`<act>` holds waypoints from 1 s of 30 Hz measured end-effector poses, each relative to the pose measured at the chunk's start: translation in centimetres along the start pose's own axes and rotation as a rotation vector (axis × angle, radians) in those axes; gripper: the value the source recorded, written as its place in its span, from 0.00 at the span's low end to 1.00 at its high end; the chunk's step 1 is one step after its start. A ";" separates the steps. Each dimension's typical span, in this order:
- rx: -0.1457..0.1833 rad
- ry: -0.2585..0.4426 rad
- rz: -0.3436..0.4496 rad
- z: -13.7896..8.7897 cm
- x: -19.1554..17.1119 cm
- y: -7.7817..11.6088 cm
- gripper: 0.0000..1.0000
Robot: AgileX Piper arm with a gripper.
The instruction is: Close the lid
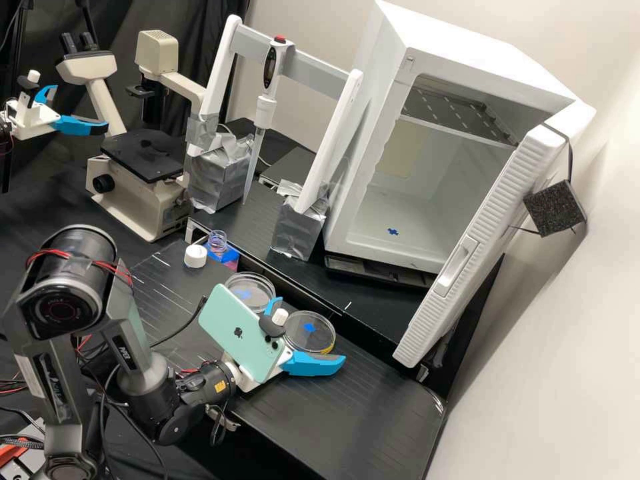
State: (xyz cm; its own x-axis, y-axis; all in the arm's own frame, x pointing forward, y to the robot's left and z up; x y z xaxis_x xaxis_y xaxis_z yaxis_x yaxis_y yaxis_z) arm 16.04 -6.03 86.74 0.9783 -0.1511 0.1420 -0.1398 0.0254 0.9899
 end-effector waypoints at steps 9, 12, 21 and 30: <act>0.008 0.003 0.004 0.1 0.1 0.0 0.00; 0.007 0.004 0.005 0.1 0.1 0.0 0.00; 0.007 0.004 0.005 0.3 0.4 0.2 0.00; 0.007 0.004 0.005 0.3 0.5 0.2 0.00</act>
State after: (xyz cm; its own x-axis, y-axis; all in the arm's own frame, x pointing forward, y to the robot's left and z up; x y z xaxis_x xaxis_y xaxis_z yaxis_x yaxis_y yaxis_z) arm 16.43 -6.42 87.02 0.9781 -0.1475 0.1466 -0.1454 0.0193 0.9892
